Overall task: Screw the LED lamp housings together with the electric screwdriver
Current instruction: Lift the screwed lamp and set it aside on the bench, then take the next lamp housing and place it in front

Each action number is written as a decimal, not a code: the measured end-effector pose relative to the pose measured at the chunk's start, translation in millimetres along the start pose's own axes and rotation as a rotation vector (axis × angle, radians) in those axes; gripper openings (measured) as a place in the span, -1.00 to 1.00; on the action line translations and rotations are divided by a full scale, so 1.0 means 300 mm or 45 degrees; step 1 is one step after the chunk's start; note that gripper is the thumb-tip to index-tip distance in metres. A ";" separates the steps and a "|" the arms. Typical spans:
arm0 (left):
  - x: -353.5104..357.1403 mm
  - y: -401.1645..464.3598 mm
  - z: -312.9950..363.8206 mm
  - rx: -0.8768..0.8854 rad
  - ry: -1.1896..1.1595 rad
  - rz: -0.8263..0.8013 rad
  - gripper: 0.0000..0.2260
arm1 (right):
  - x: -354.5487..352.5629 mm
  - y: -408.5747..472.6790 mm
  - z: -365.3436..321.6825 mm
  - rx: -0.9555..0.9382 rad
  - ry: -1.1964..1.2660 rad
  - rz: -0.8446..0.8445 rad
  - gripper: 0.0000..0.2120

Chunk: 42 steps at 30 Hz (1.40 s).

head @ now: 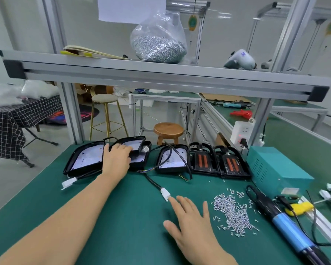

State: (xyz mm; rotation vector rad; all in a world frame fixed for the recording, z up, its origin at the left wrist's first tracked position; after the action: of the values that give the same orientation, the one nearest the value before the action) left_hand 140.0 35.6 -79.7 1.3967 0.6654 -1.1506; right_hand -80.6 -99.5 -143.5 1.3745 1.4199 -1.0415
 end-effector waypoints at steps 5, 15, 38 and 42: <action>-0.056 0.041 0.020 0.067 0.039 0.099 -0.79 | -0.050 -0.005 -0.006 -0.023 0.073 0.108 -0.45; -0.326 -0.248 0.081 0.391 -0.122 0.585 -0.77 | -0.119 0.023 -0.023 0.014 0.996 0.364 -0.47; -0.081 -0.604 -0.062 -0.482 -0.966 -0.224 -0.69 | -0.009 -0.180 0.028 0.123 1.503 0.052 -0.59; -0.066 -0.517 -0.201 -0.704 -0.464 -0.224 -0.59 | -0.024 -0.186 0.065 0.114 1.414 0.082 -0.60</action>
State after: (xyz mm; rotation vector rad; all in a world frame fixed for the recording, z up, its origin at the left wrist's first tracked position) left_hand 9.5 126.8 -131.8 0.6530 0.7762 -1.2005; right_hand -135.6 -122.4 -142.2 2.1969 2.0608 -0.2270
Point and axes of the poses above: each hand's wrist, its own y-axis towards the middle knuckle, its own x-axis out of the palm, z = x × y, the point moved 8 cm from there along y, towards the middle knuckle, and after that the axes turned 10 degrees about -x, right-handed, at the moved point
